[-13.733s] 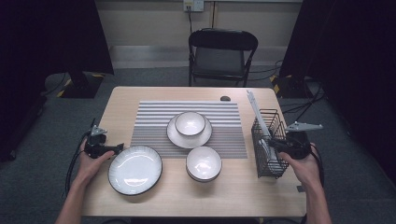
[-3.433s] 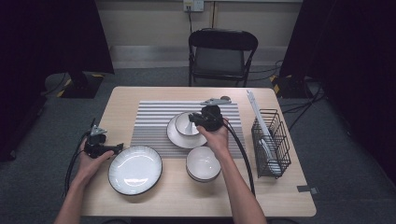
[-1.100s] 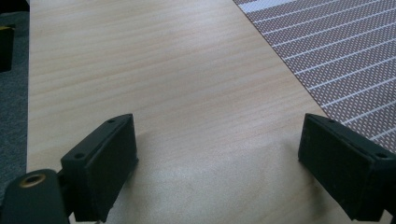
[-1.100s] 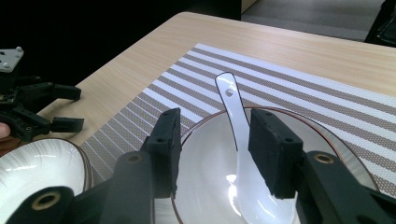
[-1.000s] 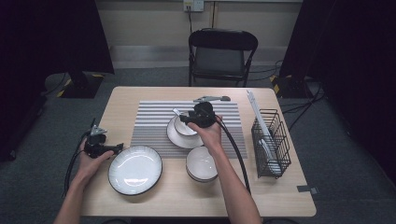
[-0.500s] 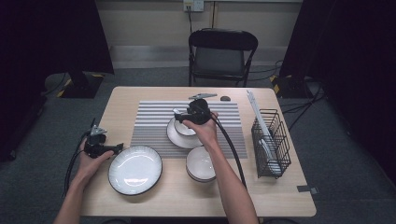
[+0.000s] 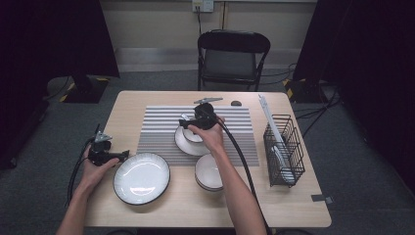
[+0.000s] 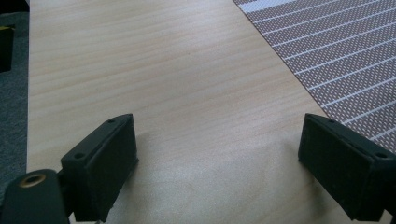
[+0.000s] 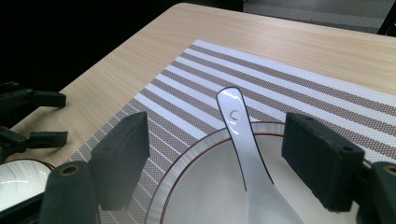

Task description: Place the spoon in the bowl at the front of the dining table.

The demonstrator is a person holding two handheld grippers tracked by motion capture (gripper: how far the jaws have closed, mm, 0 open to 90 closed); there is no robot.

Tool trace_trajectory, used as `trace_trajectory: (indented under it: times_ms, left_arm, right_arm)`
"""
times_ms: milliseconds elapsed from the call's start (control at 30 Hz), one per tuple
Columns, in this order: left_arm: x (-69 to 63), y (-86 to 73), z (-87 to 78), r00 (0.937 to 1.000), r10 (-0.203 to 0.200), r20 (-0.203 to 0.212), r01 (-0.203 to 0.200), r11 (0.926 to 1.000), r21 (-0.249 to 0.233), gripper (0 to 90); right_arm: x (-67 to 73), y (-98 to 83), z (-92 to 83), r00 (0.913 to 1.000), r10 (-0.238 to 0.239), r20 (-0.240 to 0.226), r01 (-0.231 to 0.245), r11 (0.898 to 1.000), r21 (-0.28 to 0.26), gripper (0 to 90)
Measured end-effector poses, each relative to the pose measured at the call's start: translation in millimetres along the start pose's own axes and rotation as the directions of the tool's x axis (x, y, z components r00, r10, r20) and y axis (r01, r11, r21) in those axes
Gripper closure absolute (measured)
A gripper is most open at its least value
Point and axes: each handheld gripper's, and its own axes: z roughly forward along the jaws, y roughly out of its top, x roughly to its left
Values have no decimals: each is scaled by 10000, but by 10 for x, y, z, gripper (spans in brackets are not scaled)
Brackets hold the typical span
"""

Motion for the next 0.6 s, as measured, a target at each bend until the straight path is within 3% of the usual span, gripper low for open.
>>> trace_trajectory:
  times_ms: [233,600]
  left_arm:
    - [1,0,1,10000,0,6,0,10000,-12,111]
    - [1,-2,0,10000,8,-5,-8,10000,-18,111]
  right_arm:
    - [13,28,83,9987,-377,347,362,9985,413,228]
    - [-13,47,216,9996,-90,263,68,9964,845,232]
